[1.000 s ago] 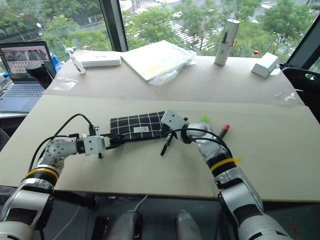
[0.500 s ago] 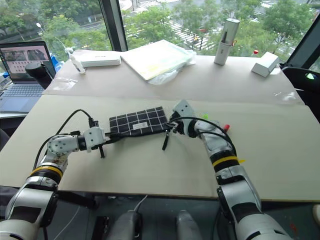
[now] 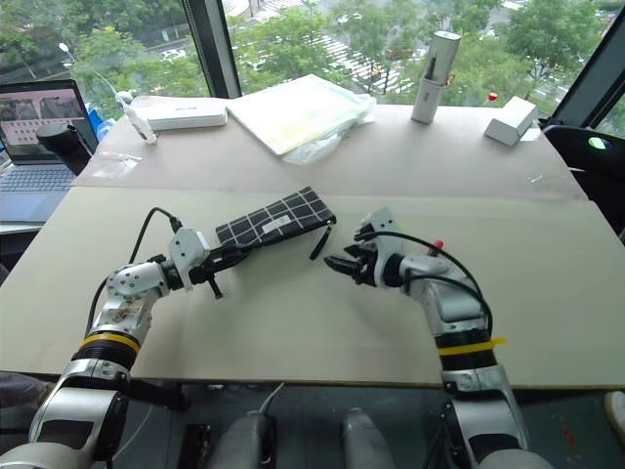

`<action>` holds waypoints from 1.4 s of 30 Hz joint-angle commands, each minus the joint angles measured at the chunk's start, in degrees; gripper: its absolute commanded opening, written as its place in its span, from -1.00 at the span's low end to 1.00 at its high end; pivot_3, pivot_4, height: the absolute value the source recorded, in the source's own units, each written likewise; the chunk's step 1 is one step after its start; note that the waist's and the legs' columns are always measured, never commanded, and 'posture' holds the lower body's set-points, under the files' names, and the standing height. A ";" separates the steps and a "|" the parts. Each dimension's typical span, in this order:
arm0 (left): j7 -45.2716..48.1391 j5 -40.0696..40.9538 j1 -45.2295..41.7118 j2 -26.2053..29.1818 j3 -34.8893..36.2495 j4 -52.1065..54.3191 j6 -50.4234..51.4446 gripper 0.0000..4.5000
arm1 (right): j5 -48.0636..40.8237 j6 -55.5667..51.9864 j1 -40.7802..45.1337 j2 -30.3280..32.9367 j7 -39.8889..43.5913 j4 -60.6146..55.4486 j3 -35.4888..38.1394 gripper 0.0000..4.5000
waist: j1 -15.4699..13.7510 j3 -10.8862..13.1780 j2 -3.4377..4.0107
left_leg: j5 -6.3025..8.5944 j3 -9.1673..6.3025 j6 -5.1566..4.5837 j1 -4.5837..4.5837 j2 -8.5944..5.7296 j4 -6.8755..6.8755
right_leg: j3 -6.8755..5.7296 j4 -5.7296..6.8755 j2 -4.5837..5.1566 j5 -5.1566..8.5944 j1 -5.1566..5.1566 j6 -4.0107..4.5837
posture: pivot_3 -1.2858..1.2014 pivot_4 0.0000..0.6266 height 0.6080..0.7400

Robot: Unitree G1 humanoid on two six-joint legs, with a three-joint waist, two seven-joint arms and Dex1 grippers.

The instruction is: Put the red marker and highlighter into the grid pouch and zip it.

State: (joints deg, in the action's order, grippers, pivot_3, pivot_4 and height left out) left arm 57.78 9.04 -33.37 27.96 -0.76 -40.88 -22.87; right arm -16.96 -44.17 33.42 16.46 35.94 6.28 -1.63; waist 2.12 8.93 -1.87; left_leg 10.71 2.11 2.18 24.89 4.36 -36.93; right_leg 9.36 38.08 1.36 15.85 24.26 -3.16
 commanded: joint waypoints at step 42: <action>-3.22 -0.41 1.00 -2.61 0.03 3.64 0.20 -1.00 | 0.20 3.05 5.86 -6.69 -0.41 5.93 -3.68 -0.99 | 0.51 0.00 0.01 | -0.01 -0.44 0.01 0.17 -0.01 0.00 | -0.50 -0.03 0.02 -0.01 -0.04 0.01 | 0.03 -0.52 0.94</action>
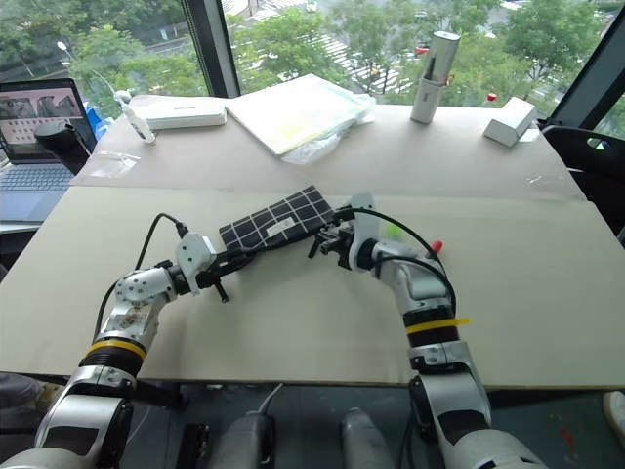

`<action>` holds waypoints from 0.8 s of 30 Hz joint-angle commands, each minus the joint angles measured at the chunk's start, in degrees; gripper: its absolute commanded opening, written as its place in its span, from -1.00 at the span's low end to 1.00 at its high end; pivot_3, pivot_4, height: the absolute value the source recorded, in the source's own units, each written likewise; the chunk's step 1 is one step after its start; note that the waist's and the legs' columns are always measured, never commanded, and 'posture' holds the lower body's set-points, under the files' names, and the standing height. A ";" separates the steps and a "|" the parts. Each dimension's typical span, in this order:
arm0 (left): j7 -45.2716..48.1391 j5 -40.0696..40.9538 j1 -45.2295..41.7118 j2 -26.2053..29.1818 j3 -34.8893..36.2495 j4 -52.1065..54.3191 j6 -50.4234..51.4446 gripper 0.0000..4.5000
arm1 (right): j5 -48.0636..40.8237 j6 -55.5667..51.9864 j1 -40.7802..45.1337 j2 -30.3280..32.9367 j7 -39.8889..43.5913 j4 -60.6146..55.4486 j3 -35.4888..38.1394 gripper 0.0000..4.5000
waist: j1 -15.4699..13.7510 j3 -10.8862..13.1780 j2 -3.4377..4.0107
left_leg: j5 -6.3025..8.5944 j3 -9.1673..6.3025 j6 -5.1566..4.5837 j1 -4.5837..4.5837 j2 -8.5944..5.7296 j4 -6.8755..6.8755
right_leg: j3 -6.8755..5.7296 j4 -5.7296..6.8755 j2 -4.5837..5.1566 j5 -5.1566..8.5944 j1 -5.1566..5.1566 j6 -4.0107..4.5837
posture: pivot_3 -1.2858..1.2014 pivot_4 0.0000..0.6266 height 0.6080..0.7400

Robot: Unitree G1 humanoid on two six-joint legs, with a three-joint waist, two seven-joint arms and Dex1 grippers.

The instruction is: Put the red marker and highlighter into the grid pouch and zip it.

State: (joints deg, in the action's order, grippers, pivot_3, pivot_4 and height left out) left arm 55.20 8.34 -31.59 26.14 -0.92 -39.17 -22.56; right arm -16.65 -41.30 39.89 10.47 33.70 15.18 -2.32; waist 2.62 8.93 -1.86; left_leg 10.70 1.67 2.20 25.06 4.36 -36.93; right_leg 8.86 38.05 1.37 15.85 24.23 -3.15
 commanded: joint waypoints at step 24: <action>-0.95 0.08 -1.54 -2.57 0.06 1.75 -0.43 -1.00 | -0.83 -0.17 -1.15 -5.49 3.16 -2.72 -6.77 -0.68 | -0.12 0.00 0.00 | -0.04 -0.11 0.06 0.03 0.00 -0.01 | -0.13 0.00 0.00 0.00 -0.01 0.01 | 0.03 -0.52 0.94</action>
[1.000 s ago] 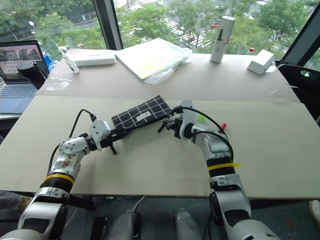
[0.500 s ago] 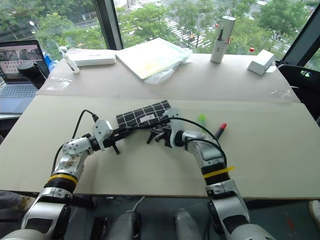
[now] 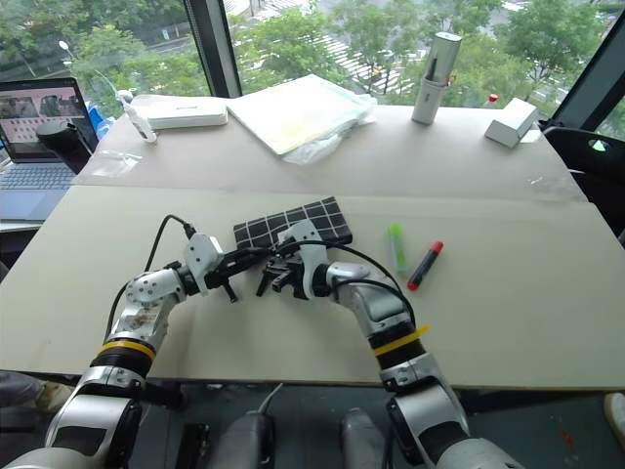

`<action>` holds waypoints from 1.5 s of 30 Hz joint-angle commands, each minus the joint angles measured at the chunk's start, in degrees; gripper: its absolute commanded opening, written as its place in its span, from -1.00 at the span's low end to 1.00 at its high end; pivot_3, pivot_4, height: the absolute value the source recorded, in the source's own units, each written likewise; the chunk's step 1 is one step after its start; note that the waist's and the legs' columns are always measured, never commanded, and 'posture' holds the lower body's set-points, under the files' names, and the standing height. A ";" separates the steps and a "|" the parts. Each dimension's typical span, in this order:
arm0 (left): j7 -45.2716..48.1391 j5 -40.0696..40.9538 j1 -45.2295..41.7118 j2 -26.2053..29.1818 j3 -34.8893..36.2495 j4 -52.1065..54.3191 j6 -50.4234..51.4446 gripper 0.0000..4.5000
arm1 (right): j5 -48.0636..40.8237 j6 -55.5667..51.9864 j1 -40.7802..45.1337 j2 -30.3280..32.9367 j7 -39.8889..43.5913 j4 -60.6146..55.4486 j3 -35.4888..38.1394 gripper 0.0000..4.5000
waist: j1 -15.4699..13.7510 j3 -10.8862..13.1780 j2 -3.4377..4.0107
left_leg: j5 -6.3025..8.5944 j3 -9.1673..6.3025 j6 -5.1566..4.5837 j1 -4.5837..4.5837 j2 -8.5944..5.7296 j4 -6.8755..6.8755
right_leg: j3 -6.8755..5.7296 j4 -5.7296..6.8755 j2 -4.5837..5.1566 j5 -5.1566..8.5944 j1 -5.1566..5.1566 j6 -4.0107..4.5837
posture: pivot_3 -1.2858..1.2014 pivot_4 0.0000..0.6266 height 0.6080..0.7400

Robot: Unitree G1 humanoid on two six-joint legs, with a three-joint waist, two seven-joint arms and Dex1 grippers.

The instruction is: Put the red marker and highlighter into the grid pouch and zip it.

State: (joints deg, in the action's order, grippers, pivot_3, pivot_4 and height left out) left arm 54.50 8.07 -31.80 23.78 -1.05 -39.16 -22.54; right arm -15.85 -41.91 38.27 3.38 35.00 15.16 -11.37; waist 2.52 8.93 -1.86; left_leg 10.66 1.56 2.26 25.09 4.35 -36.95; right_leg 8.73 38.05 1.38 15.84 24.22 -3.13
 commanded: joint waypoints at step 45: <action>0.67 0.28 -0.33 -1.24 -0.08 2.69 0.49 -1.00 | 1.40 -9.83 -17.76 19.88 -24.42 -22.88 25.94 0.22 | -0.21 0.02 -0.04 | -0.22 -0.32 0.03 0.13 -0.27 0.07 | -0.07 -0.07 0.16 -0.02 -0.07 0.04 | 0.03 -0.52 0.94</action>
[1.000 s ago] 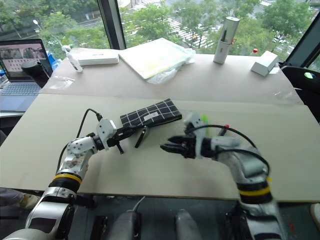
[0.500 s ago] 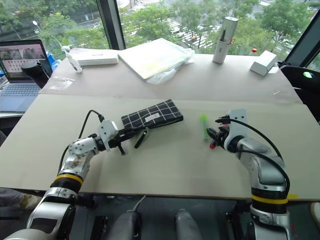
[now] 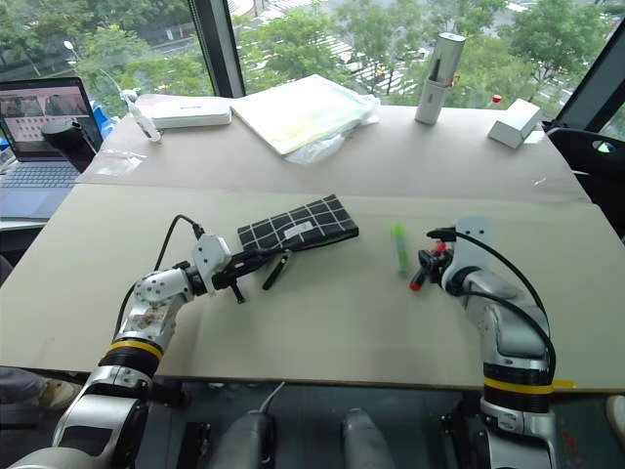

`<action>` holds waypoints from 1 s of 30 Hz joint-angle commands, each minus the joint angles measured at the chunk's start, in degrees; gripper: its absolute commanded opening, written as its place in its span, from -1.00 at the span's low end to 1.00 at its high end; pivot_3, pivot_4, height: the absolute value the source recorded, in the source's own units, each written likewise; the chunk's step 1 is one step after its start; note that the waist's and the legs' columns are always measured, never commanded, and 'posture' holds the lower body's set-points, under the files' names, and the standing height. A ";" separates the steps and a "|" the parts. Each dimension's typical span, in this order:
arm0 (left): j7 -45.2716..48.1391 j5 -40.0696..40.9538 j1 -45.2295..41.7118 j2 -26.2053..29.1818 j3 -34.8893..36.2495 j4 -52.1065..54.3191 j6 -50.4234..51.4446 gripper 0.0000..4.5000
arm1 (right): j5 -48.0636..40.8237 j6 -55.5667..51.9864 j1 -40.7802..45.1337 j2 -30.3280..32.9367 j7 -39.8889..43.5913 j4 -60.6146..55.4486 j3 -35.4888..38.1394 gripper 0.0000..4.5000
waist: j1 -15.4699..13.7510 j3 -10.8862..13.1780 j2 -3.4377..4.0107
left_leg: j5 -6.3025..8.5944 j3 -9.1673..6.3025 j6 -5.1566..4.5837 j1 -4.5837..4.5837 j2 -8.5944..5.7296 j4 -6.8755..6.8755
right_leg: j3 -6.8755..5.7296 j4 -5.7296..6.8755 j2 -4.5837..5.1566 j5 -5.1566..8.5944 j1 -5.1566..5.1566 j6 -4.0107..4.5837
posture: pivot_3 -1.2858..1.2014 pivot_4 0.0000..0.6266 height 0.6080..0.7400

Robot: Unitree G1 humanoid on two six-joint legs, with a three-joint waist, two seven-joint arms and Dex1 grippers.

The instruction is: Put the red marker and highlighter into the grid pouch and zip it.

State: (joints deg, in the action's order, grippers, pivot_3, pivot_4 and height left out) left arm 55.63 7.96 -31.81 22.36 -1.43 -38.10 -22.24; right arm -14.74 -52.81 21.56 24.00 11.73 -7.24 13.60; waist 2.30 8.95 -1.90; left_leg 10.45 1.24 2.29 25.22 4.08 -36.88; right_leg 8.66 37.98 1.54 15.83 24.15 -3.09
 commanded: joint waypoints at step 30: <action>5.03 3.92 -0.96 2.62 0.81 6.52 7.49 -1.00 | 6.36 28.66 -2.82 7.15 12.01 -3.49 -7.10 -0.75 | 0.18 -0.18 -0.23 | -0.01 -0.17 0.00 0.00 -0.03 0.00 | -0.11 0.00 -0.01 0.00 -0.05 0.00 | 0.03 -0.52 0.94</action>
State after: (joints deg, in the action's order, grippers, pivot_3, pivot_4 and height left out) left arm 59.12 9.66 -31.85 23.89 -1.30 -34.59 -15.95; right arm -10.24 -33.45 17.02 27.91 18.60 -6.87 7.36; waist 2.48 8.77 -2.13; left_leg 10.44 1.07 2.29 25.23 4.04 -36.87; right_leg 8.56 37.97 1.53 15.83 24.11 -3.10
